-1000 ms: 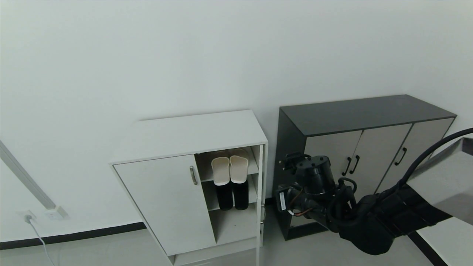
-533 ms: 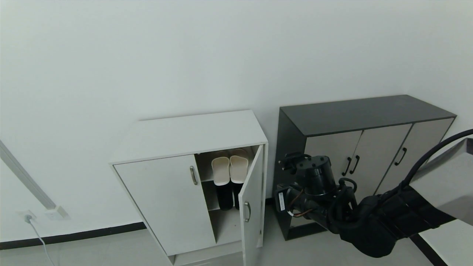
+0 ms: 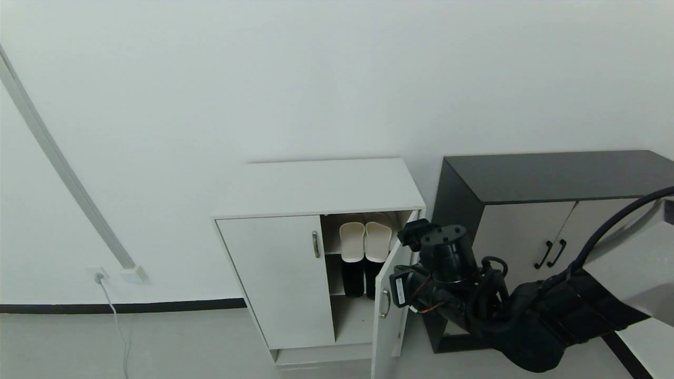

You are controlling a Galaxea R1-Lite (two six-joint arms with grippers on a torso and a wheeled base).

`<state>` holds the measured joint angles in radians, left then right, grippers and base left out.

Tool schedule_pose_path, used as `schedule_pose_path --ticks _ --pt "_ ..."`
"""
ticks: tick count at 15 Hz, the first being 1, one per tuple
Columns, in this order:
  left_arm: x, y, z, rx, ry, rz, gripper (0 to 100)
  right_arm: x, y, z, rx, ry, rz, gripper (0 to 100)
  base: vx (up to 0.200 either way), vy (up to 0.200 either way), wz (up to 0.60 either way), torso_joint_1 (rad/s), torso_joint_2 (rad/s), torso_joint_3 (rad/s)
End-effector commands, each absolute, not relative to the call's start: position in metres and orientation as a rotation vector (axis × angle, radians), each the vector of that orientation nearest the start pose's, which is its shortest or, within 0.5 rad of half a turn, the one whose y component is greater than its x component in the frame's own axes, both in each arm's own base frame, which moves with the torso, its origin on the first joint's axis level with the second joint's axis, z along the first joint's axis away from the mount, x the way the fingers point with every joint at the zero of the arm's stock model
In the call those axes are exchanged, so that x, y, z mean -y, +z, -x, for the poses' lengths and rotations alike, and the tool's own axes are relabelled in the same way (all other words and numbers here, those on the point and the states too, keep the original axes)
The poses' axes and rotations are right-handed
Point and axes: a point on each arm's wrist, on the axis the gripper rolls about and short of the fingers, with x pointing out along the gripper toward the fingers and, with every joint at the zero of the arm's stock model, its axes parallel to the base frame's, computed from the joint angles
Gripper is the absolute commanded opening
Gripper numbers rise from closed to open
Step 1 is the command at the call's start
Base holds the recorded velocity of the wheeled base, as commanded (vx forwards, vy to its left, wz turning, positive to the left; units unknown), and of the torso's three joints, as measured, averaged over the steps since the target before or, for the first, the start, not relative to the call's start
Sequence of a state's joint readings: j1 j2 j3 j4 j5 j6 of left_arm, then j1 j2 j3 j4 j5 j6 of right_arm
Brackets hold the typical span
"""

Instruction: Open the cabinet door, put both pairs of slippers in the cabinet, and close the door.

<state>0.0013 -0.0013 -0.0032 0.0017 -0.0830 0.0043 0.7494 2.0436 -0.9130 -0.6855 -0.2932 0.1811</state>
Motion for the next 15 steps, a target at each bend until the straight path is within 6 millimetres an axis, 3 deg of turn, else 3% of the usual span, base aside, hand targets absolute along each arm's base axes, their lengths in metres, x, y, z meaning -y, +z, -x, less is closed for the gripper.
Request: schedule_pose_path --ticks 1,7,11,15 --pt "0.002 0.076 0.023 0.002 -0.081 -0.005 0 -0.247 0.097 -0.275 -0.425 0.412 0.046 0 0.0 0.0 0.0 0.0 0.0 0.0" --pt "0.002 0.076 0.023 0.002 -0.081 -0.006 0 -0.234 0.097 -0.272 -0.425 0.393 0.046 0 0.0 0.0 0.0 0.0 0.0 0.0" --pt "0.002 0.076 0.023 0.002 -0.081 -0.008 0 -0.215 0.088 -0.254 -0.488 0.397 0.072 0 0.0 0.0 0.0 0.0 0.0 0.0" --pt "0.002 0.076 0.023 0.0 -0.083 -0.009 0 -0.208 0.076 -0.245 -0.511 0.401 0.082 0 0.2 0.0 0.0 -0.006 -0.01 0.005"
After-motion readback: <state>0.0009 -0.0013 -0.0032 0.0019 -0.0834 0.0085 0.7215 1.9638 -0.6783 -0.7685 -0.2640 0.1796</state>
